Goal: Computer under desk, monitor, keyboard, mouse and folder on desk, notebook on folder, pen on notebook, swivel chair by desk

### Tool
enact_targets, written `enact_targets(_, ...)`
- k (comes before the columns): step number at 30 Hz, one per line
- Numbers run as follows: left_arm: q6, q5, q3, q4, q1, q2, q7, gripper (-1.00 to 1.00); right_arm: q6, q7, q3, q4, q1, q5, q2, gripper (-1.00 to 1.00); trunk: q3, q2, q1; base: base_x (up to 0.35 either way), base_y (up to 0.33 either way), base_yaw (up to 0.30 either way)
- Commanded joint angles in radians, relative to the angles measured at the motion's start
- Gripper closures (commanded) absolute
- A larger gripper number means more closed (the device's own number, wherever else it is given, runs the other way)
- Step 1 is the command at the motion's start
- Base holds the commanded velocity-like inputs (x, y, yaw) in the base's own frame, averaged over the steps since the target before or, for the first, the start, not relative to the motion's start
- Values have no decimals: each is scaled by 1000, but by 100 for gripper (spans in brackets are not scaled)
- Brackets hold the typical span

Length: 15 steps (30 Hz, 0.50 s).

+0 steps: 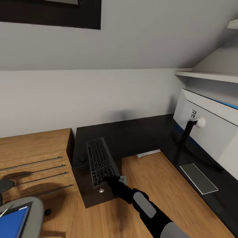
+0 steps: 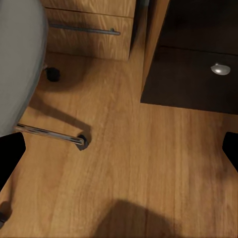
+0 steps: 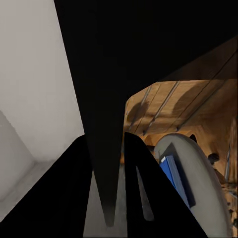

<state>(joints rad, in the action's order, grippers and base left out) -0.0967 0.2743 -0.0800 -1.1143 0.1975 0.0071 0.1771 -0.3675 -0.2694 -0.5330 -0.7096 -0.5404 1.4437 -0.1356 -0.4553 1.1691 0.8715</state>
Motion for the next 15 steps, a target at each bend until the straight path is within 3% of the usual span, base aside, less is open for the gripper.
enact_targets(1, -4, 10, 2, -1, 0, 1, 3, -100, -2, -4, 0, 1, -1, -6, 0, 100, -4, 8, 4, 0, 0, 0)
enact_targets(5, -4, 9, 2, -1, 0, 1, 3, -100, -1, -4, 1, 1, -1, -27, 1, 100, -17, 36, 19, 0, 0, 0)
enact_targets(15, -5, 8, 2, -1, 0, 1, 4, -100, -1, -37, 1, -1, -1, -31, 2, 100, -42, 92, 50, 0, 0, 0)
